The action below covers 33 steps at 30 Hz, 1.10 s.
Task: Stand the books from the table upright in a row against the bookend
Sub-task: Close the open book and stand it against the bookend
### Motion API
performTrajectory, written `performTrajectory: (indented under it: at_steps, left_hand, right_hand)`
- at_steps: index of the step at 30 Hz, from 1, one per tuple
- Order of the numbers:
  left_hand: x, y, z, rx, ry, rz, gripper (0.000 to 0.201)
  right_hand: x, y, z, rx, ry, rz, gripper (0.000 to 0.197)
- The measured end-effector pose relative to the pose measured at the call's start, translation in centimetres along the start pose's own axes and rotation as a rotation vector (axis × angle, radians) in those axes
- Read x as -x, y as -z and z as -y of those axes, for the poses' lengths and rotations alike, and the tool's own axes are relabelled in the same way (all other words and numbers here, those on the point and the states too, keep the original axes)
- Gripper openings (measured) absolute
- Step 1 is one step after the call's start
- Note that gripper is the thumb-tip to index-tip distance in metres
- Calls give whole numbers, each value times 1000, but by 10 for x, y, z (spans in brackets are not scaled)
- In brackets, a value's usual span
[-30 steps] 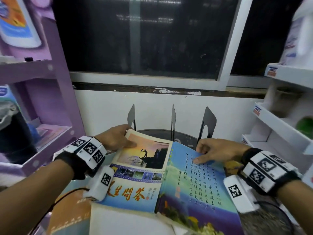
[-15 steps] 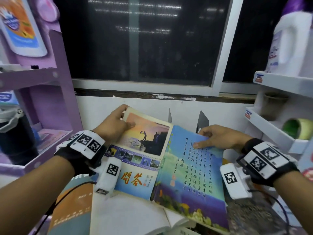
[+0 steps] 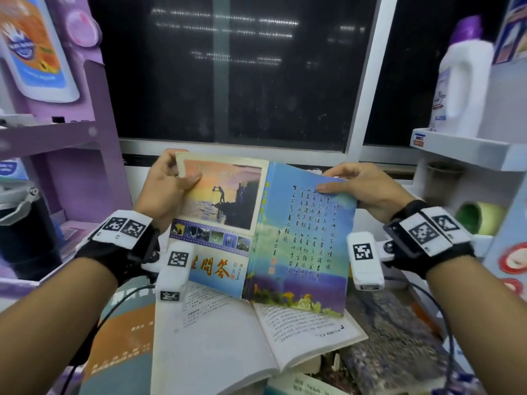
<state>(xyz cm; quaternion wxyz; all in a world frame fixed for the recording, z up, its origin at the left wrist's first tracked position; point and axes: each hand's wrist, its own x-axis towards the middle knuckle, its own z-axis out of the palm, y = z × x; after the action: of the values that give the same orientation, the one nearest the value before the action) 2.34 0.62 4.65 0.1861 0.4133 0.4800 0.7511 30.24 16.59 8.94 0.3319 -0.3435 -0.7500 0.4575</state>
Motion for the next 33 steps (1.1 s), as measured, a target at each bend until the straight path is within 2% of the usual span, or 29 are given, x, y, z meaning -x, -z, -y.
performTrajectory:
  at_steps: [5,10,18,23,28,31,33]
  left_hand:
    - [2,6,2,72,-58,-54,27]
    - [4,6,7,125,-32,-13,27]
    - [1,-17,9,-12,22,108,26]
    - [1,-35,6,-100,65,250,32]
    - [11,-46,0,-41,97,376,42]
    - [13,-51,3,27,125,410,41]
    - [14,-53,5,80,141,418,47]
  right_hand:
    - [2,-16,-2,-161,27,-84,28]
    - [3,-36,-1,-205,102,-191,30]
    - [9,-52,8,-299,251,-113,30]
    - [10,-62,13,-283,348,-37,29]
    - [9,-71,15,-130,420,4,29]
    - [8,-76,17,-65,453,-10,33]
    - [5,-80,18,-2,459,-39,37]
